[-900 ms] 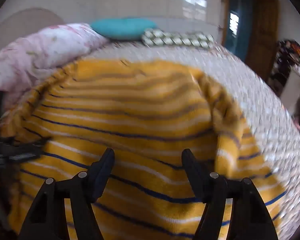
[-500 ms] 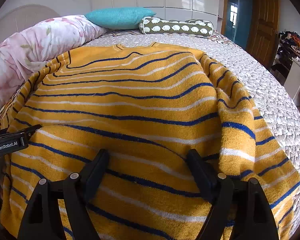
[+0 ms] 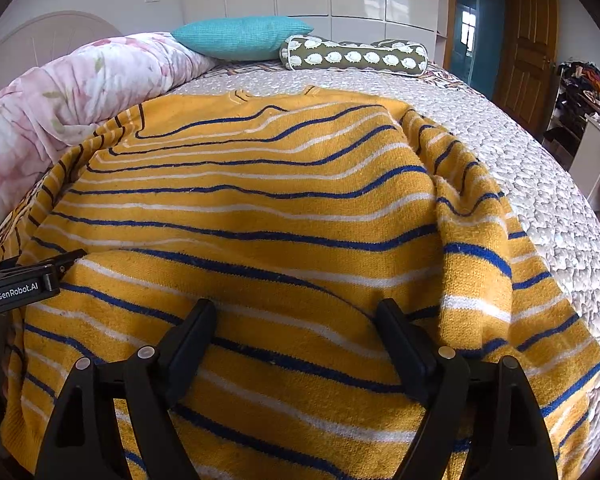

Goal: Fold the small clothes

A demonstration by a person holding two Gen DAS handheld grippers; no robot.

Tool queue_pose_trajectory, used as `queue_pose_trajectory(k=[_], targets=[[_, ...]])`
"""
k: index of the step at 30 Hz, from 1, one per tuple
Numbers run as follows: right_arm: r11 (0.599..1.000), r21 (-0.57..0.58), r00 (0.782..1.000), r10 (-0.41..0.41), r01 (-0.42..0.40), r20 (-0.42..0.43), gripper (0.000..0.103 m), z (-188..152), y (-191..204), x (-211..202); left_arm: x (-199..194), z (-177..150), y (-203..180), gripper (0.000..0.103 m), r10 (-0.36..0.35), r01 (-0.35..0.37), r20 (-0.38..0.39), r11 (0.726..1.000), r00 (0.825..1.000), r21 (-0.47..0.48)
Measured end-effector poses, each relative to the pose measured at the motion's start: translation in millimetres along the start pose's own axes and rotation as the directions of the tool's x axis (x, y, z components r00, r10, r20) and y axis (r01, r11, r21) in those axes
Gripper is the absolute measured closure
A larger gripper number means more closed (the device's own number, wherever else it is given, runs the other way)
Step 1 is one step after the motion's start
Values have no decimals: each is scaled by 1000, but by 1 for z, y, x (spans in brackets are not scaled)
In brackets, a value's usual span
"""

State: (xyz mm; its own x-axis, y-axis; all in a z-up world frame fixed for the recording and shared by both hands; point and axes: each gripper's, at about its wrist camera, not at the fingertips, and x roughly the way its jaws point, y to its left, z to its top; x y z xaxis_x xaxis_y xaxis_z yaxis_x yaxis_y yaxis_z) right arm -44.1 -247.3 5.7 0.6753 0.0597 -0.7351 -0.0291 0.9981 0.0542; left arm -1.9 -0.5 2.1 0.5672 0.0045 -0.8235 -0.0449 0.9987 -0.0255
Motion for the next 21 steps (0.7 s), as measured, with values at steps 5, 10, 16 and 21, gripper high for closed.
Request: queue_pose_trajectory(k=[5,10,16,21], targets=[[1000,-2,1000,-3,3,1,17,0,0,1,0,0,0,0,0,0,0,1000,1000,0],[1000,-3,1000,-3,3,3,17,-1,0,1,0,0,0,0,0,0,0,1000,1000,0],[1000,-4,1000,-3,3,4,17,-1,0,1,0,0,0,0,0,0,0,1000,1000,0],[1000,-2,1000,-4,4,3,17,-1,0,1,0,0,-1,0,1,-1,0,1000,1000,0]])
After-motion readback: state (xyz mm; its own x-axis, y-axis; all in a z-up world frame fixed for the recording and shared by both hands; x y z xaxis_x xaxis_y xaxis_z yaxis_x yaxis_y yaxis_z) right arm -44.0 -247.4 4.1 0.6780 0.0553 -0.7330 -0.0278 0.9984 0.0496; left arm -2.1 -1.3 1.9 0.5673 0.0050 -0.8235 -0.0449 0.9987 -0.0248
